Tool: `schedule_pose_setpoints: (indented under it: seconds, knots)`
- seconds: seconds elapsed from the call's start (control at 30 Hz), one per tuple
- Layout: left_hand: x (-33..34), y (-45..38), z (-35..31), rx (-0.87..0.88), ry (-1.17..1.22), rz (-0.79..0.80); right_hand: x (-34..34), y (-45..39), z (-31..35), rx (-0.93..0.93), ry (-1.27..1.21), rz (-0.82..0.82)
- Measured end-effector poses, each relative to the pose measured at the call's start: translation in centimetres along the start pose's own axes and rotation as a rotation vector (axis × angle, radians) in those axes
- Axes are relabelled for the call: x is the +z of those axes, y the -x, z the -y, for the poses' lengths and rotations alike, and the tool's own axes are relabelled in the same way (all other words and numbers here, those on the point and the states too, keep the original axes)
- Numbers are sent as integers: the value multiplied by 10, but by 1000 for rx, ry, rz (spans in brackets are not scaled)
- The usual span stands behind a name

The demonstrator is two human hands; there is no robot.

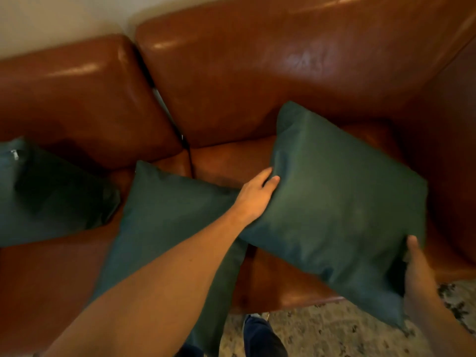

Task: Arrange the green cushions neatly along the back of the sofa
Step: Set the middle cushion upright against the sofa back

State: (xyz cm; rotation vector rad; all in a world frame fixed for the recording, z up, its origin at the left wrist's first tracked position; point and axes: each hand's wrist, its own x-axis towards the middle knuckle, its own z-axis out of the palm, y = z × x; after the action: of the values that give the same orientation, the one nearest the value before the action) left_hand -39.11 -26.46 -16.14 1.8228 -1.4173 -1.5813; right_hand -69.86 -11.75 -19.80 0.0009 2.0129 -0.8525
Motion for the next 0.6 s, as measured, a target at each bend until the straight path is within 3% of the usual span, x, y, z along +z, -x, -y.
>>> schedule_pose_setpoints:
  seconds: [0.13,0.3,0.47,0.6]
  knots:
    - [37,-18,-15,19,-58,85,-51,-73,-8,-56,37,-137]
    - [51,-25,23,-111,-161,195,-17,-11,24,-73,184,-62]
    - [39,-4,36,-86,-176,140,-8,-11,4,-160,275,-138]
    - [10,29,43,-20,-112,-2,33,42,14,-531,359,-306]
